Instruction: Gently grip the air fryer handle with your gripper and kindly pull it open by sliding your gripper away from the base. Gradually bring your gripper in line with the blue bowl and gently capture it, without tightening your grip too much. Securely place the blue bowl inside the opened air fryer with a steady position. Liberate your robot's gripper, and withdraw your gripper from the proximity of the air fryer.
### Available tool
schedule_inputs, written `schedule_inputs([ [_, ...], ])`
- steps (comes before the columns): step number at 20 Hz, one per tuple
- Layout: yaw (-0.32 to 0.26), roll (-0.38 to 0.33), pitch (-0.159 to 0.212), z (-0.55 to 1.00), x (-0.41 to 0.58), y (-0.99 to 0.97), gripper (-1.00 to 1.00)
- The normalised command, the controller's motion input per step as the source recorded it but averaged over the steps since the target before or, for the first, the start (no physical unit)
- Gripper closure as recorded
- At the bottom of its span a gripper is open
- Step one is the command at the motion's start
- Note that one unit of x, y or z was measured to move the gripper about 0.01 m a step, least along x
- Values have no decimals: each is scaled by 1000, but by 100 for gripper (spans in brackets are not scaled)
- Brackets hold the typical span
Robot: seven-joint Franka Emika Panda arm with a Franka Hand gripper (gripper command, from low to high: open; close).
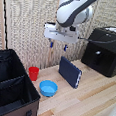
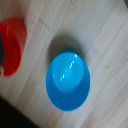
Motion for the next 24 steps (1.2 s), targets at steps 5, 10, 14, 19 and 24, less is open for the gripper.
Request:
schedule_inputs([
  [5,-88,-375,-51,-70,0,-142,-100],
  [10,-63,-375,-78,-59,-1,-157,-100],
  [14,-30,-375,-114,-31,0,-264,-100],
  [19,-31,-349,-95,-123,0,-534,-100],
  [24,-40,-240,-94,-216,-102,-708,-100],
])
